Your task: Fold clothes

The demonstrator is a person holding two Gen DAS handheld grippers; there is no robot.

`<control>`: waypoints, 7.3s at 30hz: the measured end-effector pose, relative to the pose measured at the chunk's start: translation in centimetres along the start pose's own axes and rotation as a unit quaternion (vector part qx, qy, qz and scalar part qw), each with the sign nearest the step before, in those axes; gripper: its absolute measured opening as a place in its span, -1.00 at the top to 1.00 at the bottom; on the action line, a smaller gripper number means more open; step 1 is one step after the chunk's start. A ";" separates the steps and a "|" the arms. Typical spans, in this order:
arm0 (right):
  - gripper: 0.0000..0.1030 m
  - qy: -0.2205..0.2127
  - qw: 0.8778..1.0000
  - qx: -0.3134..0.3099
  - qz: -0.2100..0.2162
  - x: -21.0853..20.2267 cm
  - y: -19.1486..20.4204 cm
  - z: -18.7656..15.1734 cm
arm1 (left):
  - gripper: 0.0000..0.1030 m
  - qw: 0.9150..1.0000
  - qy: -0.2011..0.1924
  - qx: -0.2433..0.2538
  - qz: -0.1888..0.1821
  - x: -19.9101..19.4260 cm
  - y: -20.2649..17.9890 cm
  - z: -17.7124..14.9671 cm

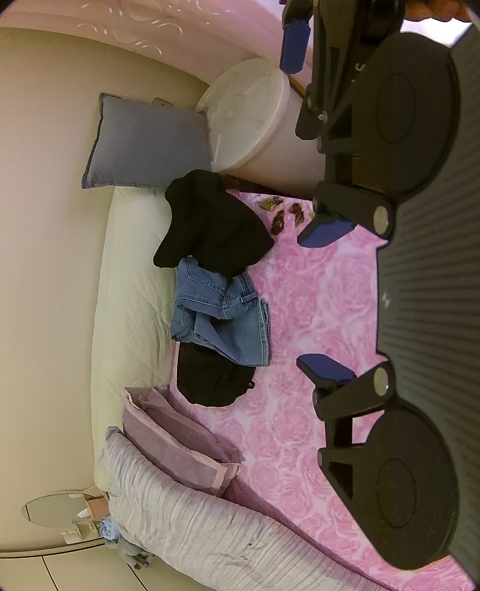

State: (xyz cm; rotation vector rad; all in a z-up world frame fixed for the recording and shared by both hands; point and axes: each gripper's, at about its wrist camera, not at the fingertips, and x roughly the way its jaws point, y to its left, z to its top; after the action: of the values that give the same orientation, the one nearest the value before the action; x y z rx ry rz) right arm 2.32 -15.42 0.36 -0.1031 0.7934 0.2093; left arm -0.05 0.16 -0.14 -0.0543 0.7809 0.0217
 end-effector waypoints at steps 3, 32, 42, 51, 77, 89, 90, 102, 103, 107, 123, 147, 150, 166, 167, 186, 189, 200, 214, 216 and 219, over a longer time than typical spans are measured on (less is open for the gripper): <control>-0.39 0.000 1.000 -0.001 -0.002 0.2 0.2 0.0 | -0.17 1.000 0.000 -0.002 -0.001 0.1 0.3 -0.2; -0.39 -0.002 1.000 -0.011 0.001 0.2 1.3 0.1 | -0.17 1.000 0.008 -0.009 -0.001 -0.4 1.8 -2.5; -0.39 -0.002 1.000 -0.015 0.000 0.2 1.4 0.2 | -0.17 1.000 0.010 -0.014 0.002 -0.4 1.9 -2.3; -0.39 -0.004 1.000 -0.023 0.004 0.3 1.9 0.3 | -0.17 0.999 0.011 -0.025 0.018 -0.3 2.3 -1.9; -0.39 0.008 0.999 -0.039 0.012 1.3 2.8 0.4 | -0.17 0.998 0.023 -0.047 0.026 0.3 3.4 -1.4; -0.39 0.013 0.998 -0.054 0.026 2.3 3.1 0.9 | -0.17 0.997 0.031 -0.058 0.039 0.7 3.7 -1.1; -0.39 0.013 0.998 -0.056 0.027 2.4 3.1 1.0 | -0.17 0.997 0.032 -0.059 0.040 0.7 3.7 -1.0; -0.39 0.039 0.997 -0.047 0.047 5.2 2.1 1.7 | -0.17 0.995 0.056 -0.074 0.042 3.4 4.2 -0.2; -0.39 0.039 0.997 -0.045 0.047 5.5 1.9 1.8 | -0.17 0.995 0.058 -0.075 0.042 3.8 4.2 -0.1; -0.38 0.036 0.997 -0.029 0.065 7.0 0.5 2.6 | -0.16 0.994 0.066 -0.077 0.046 5.7 4.1 0.7; -0.17 0.079 0.990 -0.039 0.111 19.5 -3.2 8.2 | -0.01 0.986 0.112 -0.101 0.075 17.8 3.4 5.7; -0.18 0.137 0.982 -0.087 0.092 39.5 -3.5 18.8 | 0.07 0.978 0.137 -0.143 0.067 37.1 8.6 14.9; -0.18 0.147 0.981 -0.084 0.096 42.1 -3.1 19.5 | 0.07 0.977 0.140 -0.147 0.061 39.9 9.6 15.5; -0.18 0.183 0.979 -0.063 0.066 51.9 -3.3 20.9 | 0.19 0.985 0.125 -0.117 0.031 51.8 12.9 17.0; -0.18 0.185 0.979 -0.062 0.064 52.2 -3.4 20.7 | 0.24 0.985 0.127 -0.115 0.022 52.6 12.9 16.9; -0.21 0.137 0.976 -0.088 0.147 52.0 2.2 20.6 | 0.84 0.986 0.061 -0.154 -0.019 43.8 16.2 13.0; -0.23 0.118 0.977 -0.085 0.158 52.1 3.4 21.1 | 0.53 0.990 0.056 -0.124 -0.024 45.2 15.6 13.0; -0.53 0.101 0.983 -0.081 0.134 54.2 4.8 21.4 | 0.01 0.997 0.075 -0.023 0.009 52.2 15.1 12.2; -0.25 0.123 0.983 -0.096 0.095 55.1 6.4 20.9 | 0.92 0.996 0.079 -0.026 -0.038 53.8 15.2 13.2; 0.14 0.127 0.984 -0.093 0.087 55.3 6.3 20.8 | 0.92 0.996 0.078 -0.026 -0.038 53.4 15.0 13.4; 0.34 0.131 0.982 -0.107 0.087 55.0 6.4 20.9 | 0.93 0.996 0.072 -0.035 -0.043 52.6 14.8 13.8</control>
State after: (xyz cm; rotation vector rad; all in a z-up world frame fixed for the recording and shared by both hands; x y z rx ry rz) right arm 52.92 2.44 -24.54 -0.2691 1.0426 0.4541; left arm 46.37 15.66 -28.01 -0.1570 0.9211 -0.0373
